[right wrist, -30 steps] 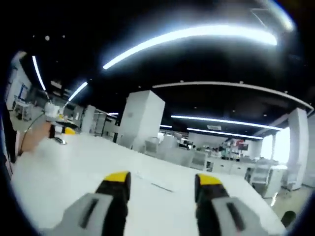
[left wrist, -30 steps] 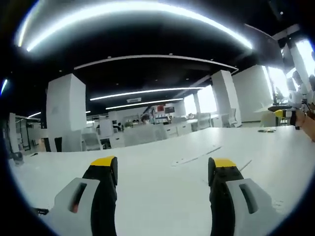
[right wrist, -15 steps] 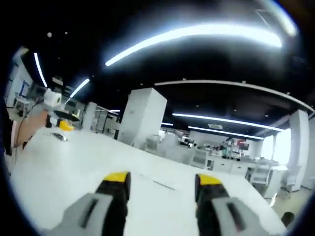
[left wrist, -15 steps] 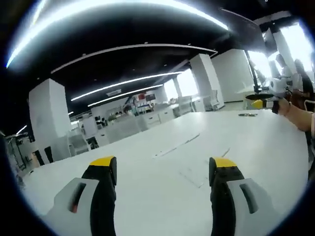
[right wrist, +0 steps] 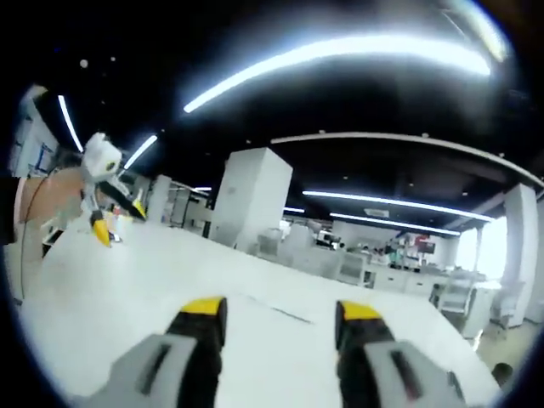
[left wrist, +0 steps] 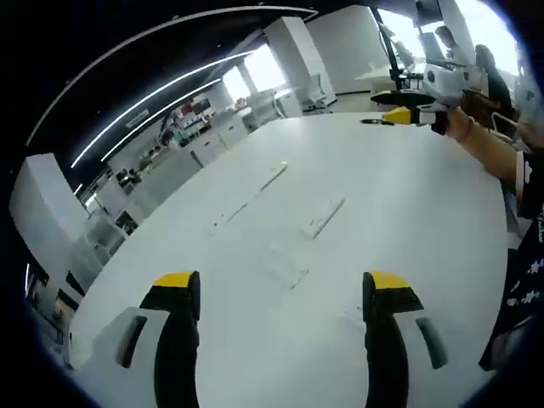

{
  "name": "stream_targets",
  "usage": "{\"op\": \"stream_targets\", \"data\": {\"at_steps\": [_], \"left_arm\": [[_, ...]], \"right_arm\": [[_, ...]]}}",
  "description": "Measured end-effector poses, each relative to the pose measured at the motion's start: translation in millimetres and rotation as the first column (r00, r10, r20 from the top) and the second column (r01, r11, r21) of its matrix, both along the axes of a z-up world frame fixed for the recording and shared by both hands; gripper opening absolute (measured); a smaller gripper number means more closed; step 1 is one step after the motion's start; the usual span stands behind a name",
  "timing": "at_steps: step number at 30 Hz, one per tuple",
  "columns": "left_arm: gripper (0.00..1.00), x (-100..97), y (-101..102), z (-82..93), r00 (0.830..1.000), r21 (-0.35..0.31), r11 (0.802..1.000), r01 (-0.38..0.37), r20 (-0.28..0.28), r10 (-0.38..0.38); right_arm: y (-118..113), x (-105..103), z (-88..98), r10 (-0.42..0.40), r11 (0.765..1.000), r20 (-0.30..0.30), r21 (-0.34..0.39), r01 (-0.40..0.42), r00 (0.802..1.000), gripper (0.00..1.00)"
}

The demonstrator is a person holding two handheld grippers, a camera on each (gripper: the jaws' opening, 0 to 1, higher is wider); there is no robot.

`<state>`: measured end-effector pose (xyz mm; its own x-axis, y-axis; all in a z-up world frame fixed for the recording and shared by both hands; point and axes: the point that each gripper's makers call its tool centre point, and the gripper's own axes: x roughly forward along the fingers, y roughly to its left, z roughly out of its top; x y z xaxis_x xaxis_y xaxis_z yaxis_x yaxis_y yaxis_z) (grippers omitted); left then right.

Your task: Locate the socket holder cover, grip the socket holder cover, clip it into the socket holder slot.

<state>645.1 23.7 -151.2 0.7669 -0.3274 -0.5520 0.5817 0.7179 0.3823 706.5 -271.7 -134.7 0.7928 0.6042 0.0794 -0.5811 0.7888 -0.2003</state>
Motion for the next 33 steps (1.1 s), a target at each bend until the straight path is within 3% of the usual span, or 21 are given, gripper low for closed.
{"op": "stream_targets", "data": {"at_steps": [8,12,17,19,28,29,30,33], "left_arm": [[0.77,-5.2,-19.1,-15.2,0.992,0.011,0.999,-0.035,-0.123,0.036],[0.73,-8.7,-18.6,-32.2,0.968,0.058,0.996,-0.069,-0.237,0.081],[0.73,-8.3,-15.8,-45.4,0.946,0.124,0.988,-0.092,-0.298,0.126],[0.73,-12.9,-15.0,-55.6,0.916,0.153,0.982,-0.113,-0.367,0.163],[0.71,-20.6,-13.3,-87.7,0.806,0.236,0.948,-0.212,-0.506,0.306],[0.71,-22.8,-13.3,-93.3,0.777,0.243,0.94,-0.237,-0.534,0.334],[0.7,-24.0,-13.6,-96.1,0.759,0.247,0.937,-0.247,-0.552,0.346],[0.67,-19.7,-14.9,-101.2,0.745,0.261,0.926,-0.274,-0.551,0.376]], "right_arm": [[-4.1,1.4,-3.5,-0.006,1.0,-0.018,0.017,0.007,1.0,0.51],[-4.5,4.3,-7.0,-0.01,1.0,-0.03,0.01,0.01,1.0,0.51],[-5.9,6.6,-10.9,-0.012,1.0,-0.042,0.005,0.013,0.999,0.51],[-7.7,8.5,-13.1,-0.013,1.0,-0.05,0.007,0.014,0.999,0.51],[-8.3,11.0,-16.3,-0.015,1.0,-0.059,-0.011,0.014,0.998,0.5],[-8.7,11.1,-16.2,-0.016,1.0,-0.059,-0.011,0.015,0.998,0.5],[-9.3,11.4,-16.0,-0.017,1.0,-0.058,-0.011,0.016,0.998,0.5],[-10.1,12.3,-15.1,-0.016,1.0,-0.061,-0.005,0.016,0.998,0.5]]}}
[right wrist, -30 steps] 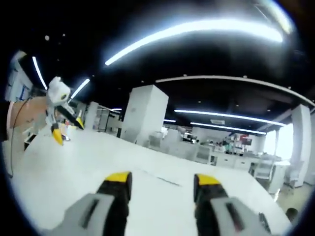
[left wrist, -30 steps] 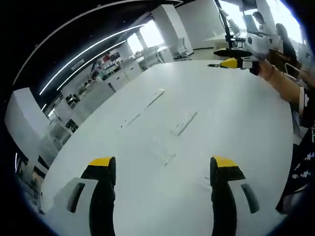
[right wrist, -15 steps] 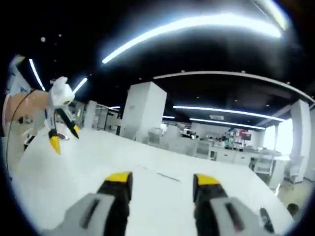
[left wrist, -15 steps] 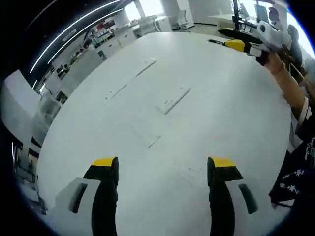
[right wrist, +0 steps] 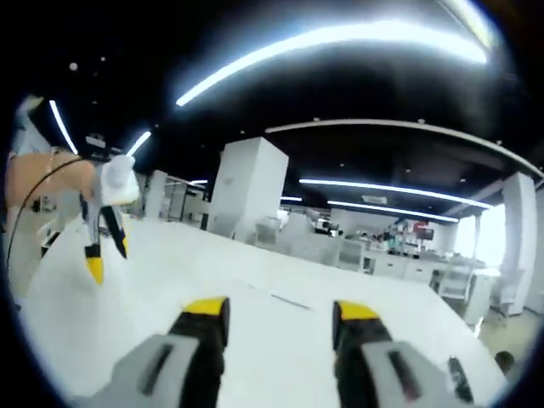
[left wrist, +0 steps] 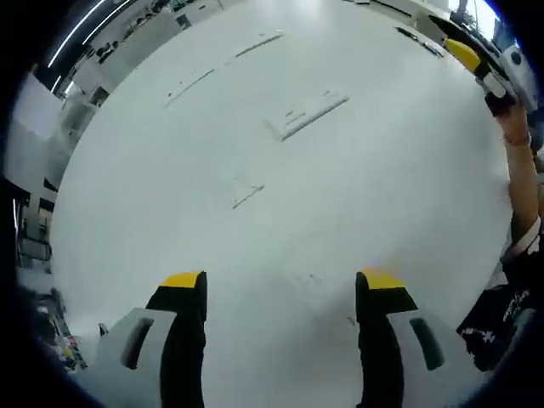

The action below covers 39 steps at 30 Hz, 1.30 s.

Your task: Locate the socket holder cover, grip the socket holder cover, clip it into the socket holder slot.

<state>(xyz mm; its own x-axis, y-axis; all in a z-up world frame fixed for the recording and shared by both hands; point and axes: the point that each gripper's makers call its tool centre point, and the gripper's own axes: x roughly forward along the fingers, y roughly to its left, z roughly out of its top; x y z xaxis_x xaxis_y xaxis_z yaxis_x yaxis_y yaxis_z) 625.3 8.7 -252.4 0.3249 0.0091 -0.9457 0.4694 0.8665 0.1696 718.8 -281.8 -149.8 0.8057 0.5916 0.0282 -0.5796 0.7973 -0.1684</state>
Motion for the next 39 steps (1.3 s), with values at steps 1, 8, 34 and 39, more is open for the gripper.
{"op": "stream_targets", "data": {"at_steps": [1,8,34,39], "left_arm": [[0.66,-0.6,-0.9,-1.7,1.0,0.0,1.0,-0.01,-0.008,0.01],[0.63,-14.7,0.1,-18.6,0.993,0.031,0.997,-0.073,-0.095,0.075],[0.47,-41.4,1.6,-31.2,0.913,-0.041,0.932,-0.36,-0.219,0.344],[0.46,-48.8,-0.2,-32.3,0.9,-0.036,0.92,-0.39,-0.226,0.373]], "right_arm": [[0.0,0.1,0.0,0.0,1.0,-0.001,0.0,0.0,1.0,0.5],[-1.2,0.6,1.0,0.0,1.0,-0.004,0.008,0.0,1.0,0.49],[0.4,-6.7,8.7,0.005,1.0,0.022,0.014,-0.005,1.0,0.48],[-1.3,-6.4,10.7,0.003,1.0,0.029,0.016,-0.003,1.0,0.48]]}}
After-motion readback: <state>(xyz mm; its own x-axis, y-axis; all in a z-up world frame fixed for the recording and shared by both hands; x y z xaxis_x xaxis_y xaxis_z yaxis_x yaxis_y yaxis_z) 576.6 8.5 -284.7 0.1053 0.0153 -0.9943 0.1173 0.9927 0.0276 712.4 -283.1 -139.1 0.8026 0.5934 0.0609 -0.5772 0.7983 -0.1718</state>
